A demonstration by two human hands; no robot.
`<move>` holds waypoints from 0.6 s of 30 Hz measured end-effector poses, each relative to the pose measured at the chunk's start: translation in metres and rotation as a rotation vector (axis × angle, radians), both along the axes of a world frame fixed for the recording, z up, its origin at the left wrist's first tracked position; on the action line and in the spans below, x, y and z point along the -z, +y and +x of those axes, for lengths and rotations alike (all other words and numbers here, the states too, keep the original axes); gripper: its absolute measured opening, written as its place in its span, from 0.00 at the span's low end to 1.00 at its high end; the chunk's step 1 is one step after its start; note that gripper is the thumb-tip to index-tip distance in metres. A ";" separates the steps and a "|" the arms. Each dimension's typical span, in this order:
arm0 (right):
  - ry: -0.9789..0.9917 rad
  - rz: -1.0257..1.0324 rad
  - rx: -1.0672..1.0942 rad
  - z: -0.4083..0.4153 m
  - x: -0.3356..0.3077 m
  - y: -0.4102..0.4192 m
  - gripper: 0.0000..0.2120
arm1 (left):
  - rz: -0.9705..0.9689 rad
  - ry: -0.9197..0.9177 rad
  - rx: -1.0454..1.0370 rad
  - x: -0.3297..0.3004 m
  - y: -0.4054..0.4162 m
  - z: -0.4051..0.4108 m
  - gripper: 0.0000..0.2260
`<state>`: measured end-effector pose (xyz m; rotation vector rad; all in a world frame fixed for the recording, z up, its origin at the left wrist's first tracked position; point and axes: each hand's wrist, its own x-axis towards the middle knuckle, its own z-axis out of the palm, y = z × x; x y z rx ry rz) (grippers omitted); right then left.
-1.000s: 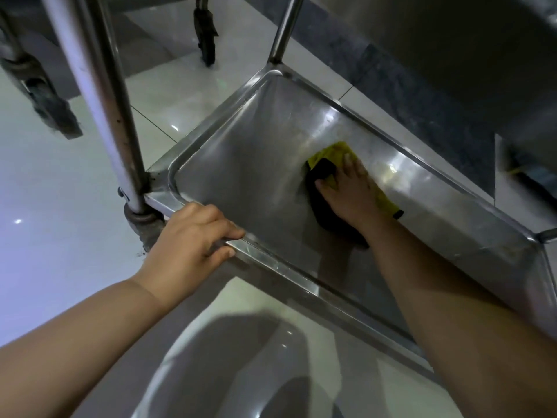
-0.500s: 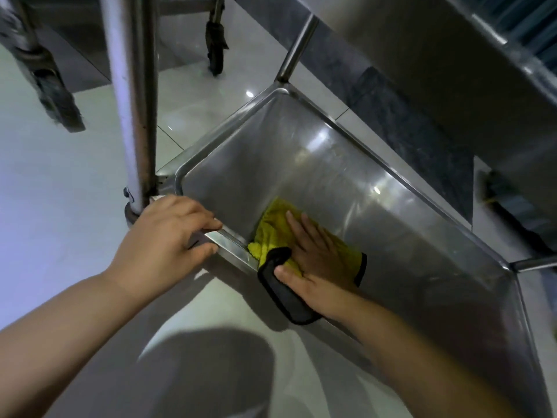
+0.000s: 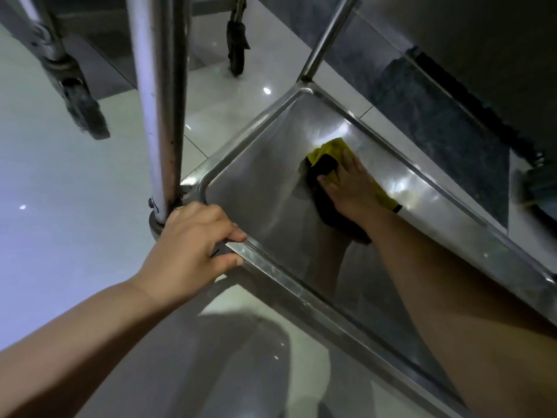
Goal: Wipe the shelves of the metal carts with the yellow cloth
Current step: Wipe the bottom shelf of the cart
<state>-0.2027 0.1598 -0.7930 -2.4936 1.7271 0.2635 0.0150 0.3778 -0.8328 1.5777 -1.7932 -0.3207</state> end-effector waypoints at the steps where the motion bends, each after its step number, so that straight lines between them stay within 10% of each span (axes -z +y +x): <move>1: -0.002 0.001 0.011 0.002 -0.001 0.004 0.31 | 0.004 -0.009 0.003 0.000 -0.001 0.001 0.18; 18: -0.087 0.110 -0.413 0.017 -0.008 0.152 0.40 | -0.048 -0.054 -0.062 -0.005 0.019 0.015 0.14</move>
